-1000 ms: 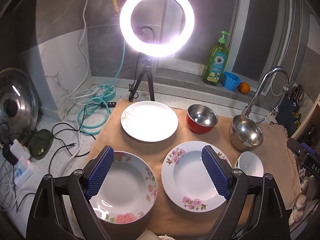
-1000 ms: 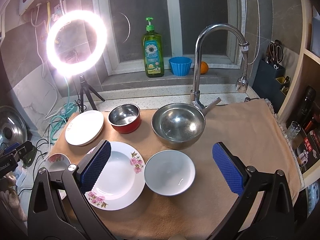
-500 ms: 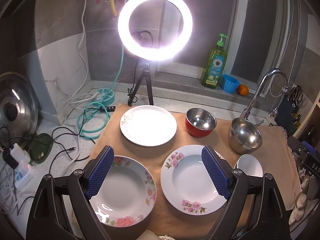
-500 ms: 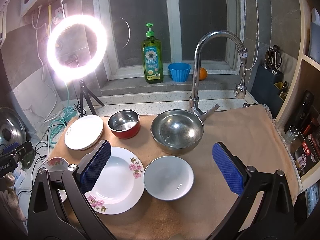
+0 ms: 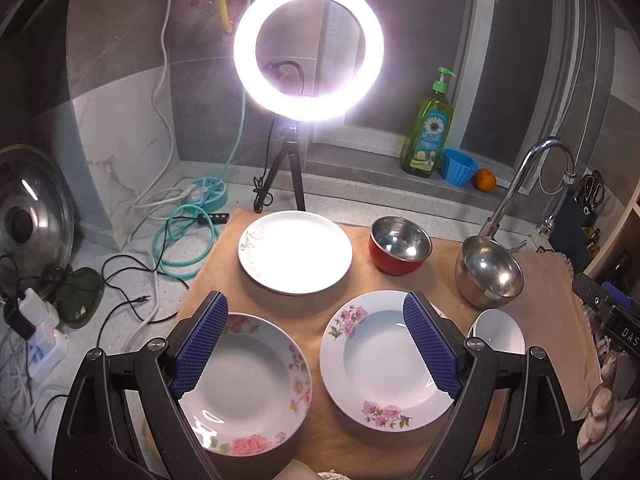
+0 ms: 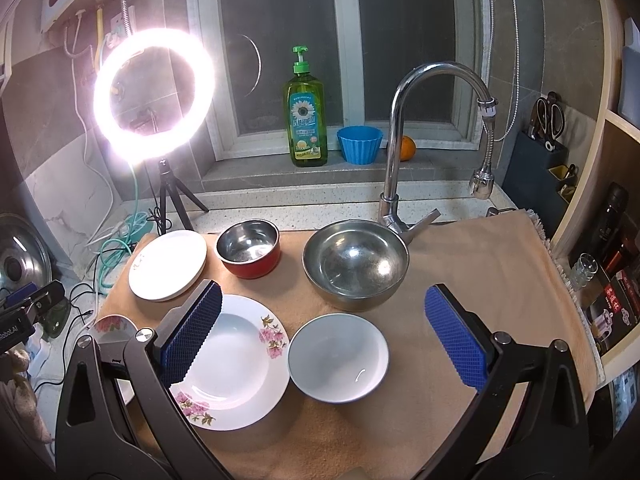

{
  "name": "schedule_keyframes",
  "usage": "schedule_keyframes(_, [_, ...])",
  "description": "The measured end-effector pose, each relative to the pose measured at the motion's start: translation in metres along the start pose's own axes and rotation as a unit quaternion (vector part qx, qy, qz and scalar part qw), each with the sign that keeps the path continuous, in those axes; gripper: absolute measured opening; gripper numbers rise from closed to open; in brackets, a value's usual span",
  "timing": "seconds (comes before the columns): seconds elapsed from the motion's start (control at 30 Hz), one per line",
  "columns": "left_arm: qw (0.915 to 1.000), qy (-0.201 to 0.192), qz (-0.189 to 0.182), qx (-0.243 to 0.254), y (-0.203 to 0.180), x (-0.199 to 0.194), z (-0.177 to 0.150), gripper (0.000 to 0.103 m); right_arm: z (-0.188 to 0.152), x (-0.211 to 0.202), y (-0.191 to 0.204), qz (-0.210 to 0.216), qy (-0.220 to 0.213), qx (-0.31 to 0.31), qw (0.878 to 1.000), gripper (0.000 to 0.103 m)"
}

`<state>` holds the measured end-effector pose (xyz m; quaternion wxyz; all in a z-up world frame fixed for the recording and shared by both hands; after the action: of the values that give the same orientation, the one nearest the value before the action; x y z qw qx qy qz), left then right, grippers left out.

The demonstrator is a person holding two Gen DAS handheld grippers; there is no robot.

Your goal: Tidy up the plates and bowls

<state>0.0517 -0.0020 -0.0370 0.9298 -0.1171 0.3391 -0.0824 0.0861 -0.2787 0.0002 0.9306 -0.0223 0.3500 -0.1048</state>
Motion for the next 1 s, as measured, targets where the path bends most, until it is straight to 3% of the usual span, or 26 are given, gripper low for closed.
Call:
schedule_keyframes(0.63, [0.9999,0.013,-0.004,-0.007,0.004,0.006,-0.007,0.09,-0.008,0.007,0.002,0.001,0.015,-0.003,1.0,0.103])
schedule_keyframes(1.0, [0.9977,0.062,-0.019,-0.02,0.021,0.027,-0.02,0.089,-0.042,0.03,0.001,0.037,0.076,0.006,0.996,0.103])
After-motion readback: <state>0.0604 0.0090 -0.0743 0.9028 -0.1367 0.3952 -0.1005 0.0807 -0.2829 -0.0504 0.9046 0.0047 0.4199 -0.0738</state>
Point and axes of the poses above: each gripper's, at about its wrist camera, not at the fingertips, and x roughly the way its jaws point, y to its left, z to its top, the point moved 6 cm from there along x, roughly the way its jaws point, and after that the axes turned 14 degrees about -z, right-handed, at the moved point
